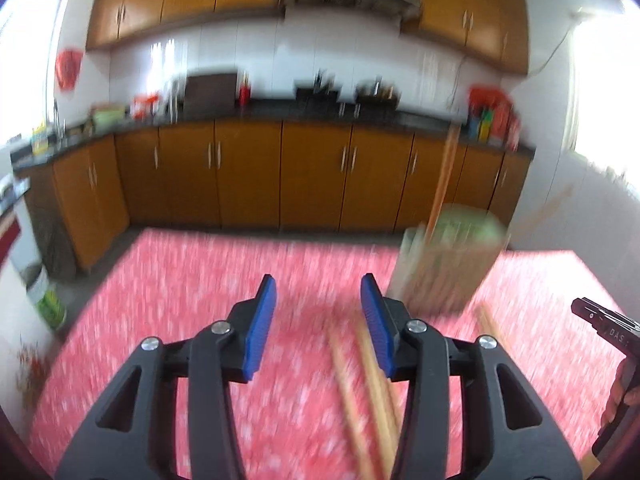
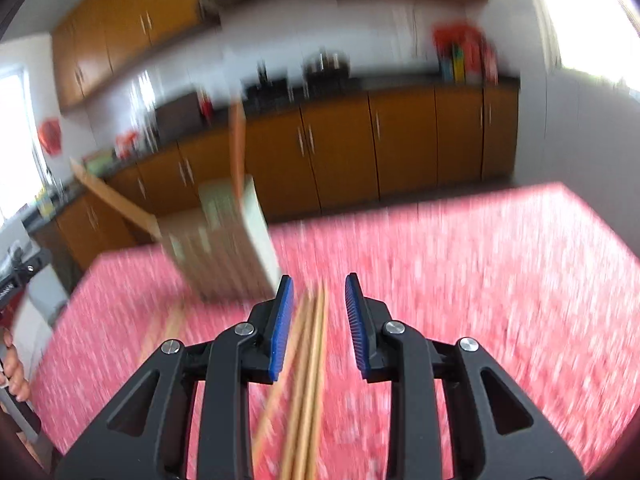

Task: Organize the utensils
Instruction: 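Move both tools back to the table and close each on a chopstick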

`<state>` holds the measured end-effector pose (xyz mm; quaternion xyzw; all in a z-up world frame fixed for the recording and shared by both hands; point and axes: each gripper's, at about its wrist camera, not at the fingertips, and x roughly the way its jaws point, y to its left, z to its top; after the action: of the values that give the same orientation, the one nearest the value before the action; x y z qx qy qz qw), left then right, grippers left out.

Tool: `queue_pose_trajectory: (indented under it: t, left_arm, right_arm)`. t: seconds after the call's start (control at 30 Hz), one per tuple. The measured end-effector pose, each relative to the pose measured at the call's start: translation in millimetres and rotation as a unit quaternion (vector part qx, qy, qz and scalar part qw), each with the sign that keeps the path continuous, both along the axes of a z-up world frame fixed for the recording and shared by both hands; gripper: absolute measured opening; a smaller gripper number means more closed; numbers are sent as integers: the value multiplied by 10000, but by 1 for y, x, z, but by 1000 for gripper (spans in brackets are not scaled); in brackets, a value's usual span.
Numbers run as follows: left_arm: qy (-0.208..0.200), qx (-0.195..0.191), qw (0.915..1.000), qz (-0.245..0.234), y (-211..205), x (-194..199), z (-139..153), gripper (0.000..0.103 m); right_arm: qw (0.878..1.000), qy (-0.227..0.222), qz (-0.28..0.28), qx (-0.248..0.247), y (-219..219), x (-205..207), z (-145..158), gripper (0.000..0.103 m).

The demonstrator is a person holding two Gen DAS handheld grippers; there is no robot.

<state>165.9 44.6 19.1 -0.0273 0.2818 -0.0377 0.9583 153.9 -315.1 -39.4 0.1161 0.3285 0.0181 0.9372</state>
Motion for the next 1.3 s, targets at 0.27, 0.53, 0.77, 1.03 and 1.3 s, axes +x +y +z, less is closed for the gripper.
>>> queue_pose_trajectory:
  t: [0.27, 0.53, 0.77, 1.03, 1.3]
  left_arm:
    - [909, -203, 9956, -128, 6, -15, -70, 38]
    - [1215, -173, 9916, -402, -15, -18, -91, 33]
    - [1466, -135, 9872, -621, -31, -15, -104, 22]
    - [1621, 154, 9843, -679, -42, -16, -118, 14]
    - [1642, 247, 9850, -461, -30, -2, -116, 8]
  right_arm:
    - [9960, 850, 265, -71, 25, -6, -65, 20]
    - [9941, 962, 171, -472, 33, 1, -79, 8]
    - [9948, 963, -54, -327, 17, 2, -79, 8]
    - [9950, 950, -49, -310, 17, 0, -79, 8]
    - [9948, 947, 22, -365, 18, 0, -79, 8]
